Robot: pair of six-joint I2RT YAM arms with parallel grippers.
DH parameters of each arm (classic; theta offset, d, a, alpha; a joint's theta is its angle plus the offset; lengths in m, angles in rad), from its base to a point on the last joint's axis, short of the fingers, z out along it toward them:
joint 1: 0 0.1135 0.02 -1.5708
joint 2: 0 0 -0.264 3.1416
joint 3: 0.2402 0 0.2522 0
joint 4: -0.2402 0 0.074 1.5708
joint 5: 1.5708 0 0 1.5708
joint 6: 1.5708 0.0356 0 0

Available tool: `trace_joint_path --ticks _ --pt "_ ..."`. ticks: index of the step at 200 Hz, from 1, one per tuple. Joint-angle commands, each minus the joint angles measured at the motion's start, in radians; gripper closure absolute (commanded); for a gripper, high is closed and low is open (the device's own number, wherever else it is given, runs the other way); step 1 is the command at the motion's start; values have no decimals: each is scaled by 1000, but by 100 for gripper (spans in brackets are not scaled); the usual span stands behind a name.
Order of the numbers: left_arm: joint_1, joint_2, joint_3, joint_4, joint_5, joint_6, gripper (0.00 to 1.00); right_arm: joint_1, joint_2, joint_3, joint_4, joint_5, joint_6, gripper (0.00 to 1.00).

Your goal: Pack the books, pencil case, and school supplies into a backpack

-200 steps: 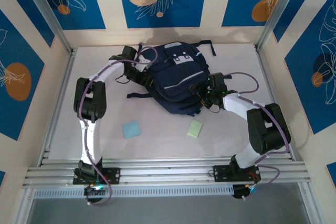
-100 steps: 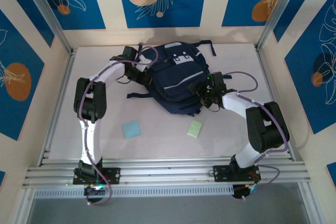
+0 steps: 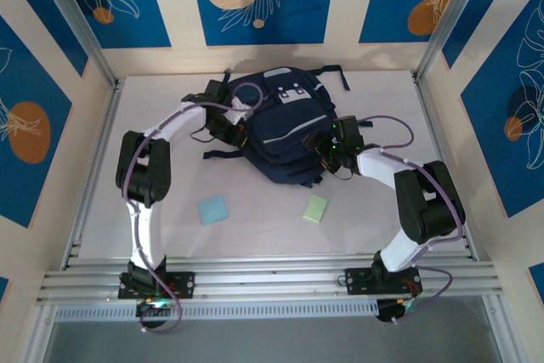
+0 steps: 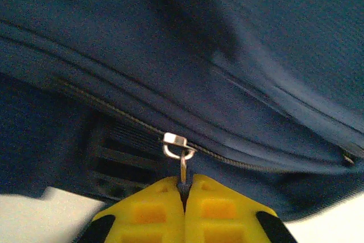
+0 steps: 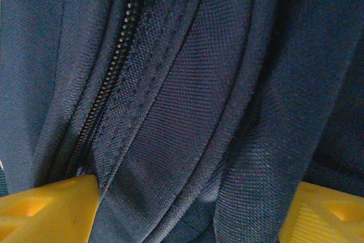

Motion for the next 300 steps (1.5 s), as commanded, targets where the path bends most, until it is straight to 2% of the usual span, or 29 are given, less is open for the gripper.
trace_joint_path --ticks 1,23,83,130,189,220,260,281,300 --pt "-64 -89 -64 -75 -9 -13 100 18 38 18 54 -50 30 22" --pt "-126 -114 -83 -90 -51 -15 100 19 58 34 62 -67 39 23" --pt "-271 -99 -72 -73 -26 -118 100 21 73 30 98 -90 61 23" --pt "-421 -22 59 -135 -21 -145 100 31 66 31 106 -100 63 24" --pt "-449 10 142 -71 77 -205 100 28 -9 7 55 -83 12 24" --pt "-449 21 144 -44 17 -255 100 18 -65 1 -11 -82 -35 23" --pt "-442 -83 53 -11 -5 -337 60 23 -163 18 -186 -32 -132 22" --pt "-411 -191 -46 44 12 -401 50 44 -207 40 -298 13 -192 23" --pt "-355 -287 -151 127 65 -474 46 77 -224 64 -376 30 -236 23"
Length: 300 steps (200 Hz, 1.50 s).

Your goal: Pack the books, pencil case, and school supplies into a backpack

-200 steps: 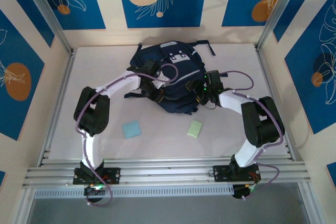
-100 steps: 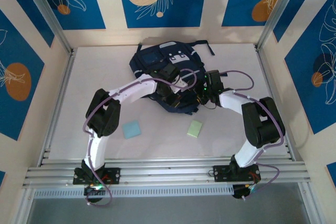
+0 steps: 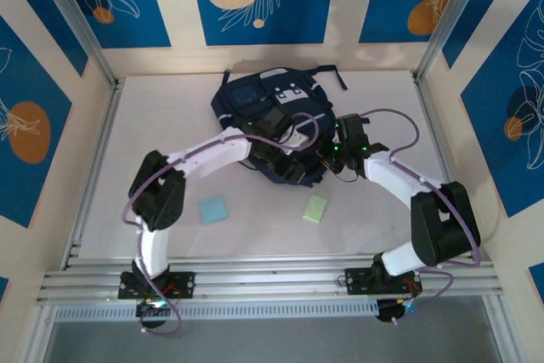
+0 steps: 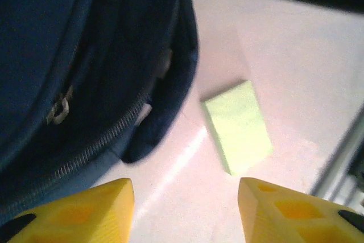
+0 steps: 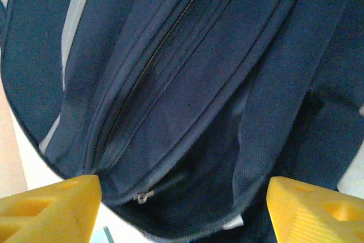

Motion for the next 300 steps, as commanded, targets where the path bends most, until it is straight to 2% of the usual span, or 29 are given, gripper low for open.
trace_joint_path --ticks 1,33,56,81,107,138,204,223,251,261,270,300 --pt "66 -146 -98 108 87 -112 46 38 -38 45 -159 32 -98 23" --pt "183 -279 -256 272 149 -224 44 113 -37 97 -239 62 -146 26" --pt "263 -333 -332 335 119 -273 42 170 -20 138 -251 86 -202 28" --pt "318 -334 -394 423 105 -353 38 218 32 206 -263 91 -331 32" --pt "316 -274 -410 506 122 -456 38 231 80 254 -273 99 -405 30" --pt "297 -202 -455 625 121 -611 36 229 104 258 -248 117 -407 29" --pt "215 -126 -452 625 -14 -663 35 218 90 218 -206 135 -375 28" --pt "207 -97 -449 672 -34 -679 44 215 78 201 -193 126 -374 28" --pt "207 -45 -424 720 -48 -690 70 208 60 177 -180 116 -416 29" --pt "207 -37 -416 725 -48 -689 83 204 56 170 -183 113 -448 29" --pt "207 -39 -418 735 -48 -687 100 197 50 167 -185 104 -477 30" --pt "208 -105 -434 733 -36 -697 100 176 28 145 -165 58 -594 30"
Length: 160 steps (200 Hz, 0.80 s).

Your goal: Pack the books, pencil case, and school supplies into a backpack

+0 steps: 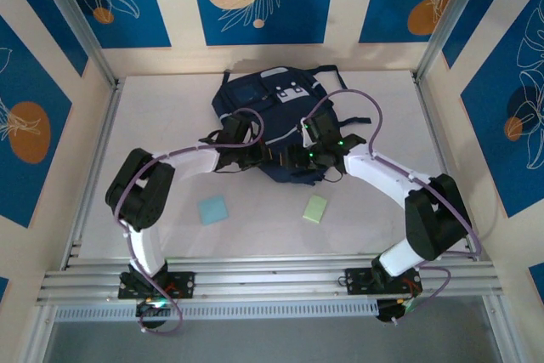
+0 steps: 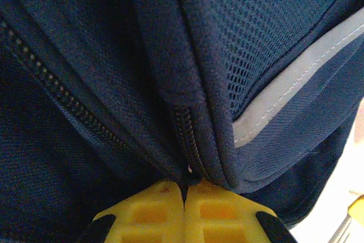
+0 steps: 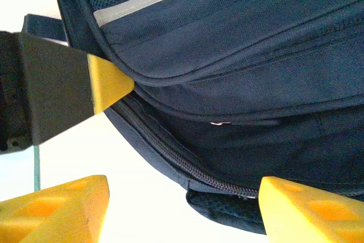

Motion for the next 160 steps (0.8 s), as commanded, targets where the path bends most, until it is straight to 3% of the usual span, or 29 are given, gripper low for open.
trace_joint_path --ticks 1,41,90,160 --pt "-4 -54 8 49 -13 -4 100 -18 -44 -24 24 -49 -124 30" --pt "-4 -165 -13 62 14 -59 100 -36 -55 -34 72 -79 -230 30" --pt "-4 -197 -14 107 29 -110 100 -59 -27 -24 97 -143 -228 33" --pt "5 -225 -22 122 48 -129 100 -77 85 5 128 -103 -317 34"
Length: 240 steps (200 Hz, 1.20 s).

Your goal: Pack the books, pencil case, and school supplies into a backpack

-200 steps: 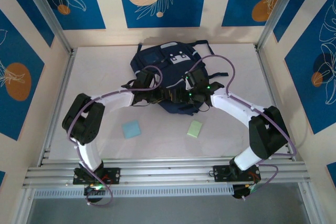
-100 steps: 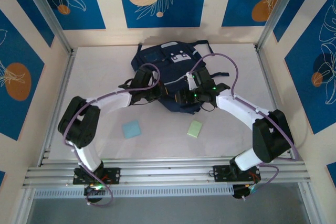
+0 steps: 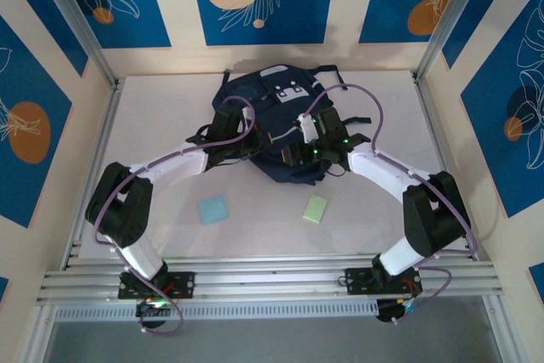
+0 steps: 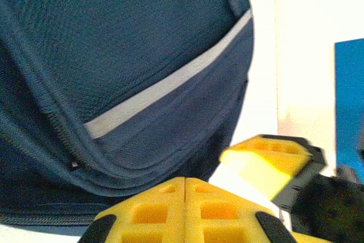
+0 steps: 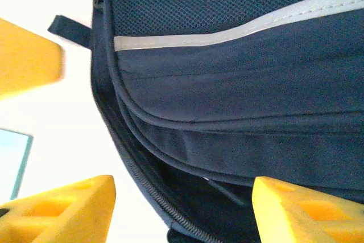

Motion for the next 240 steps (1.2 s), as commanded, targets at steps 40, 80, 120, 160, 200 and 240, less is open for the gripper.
trace_joint_path --ticks 40,80,120,160,200,240 --pt "8 -79 -1 21 12 13 100 -49 68 63 -75 -86 -1 24" --pt "5 -80 -58 17 -15 -9 88 -54 38 -3 -37 -66 44 21" --pt "-31 -46 -113 73 -39 -96 55 -67 52 -99 61 -127 131 23" --pt "-66 30 -121 152 -70 -188 52 -46 55 -219 247 -221 254 26" --pt "-74 65 -142 117 -118 -207 50 -11 107 -283 418 -249 350 31" --pt "-76 28 -186 49 -168 -198 44 16 158 -314 548 -246 433 32"
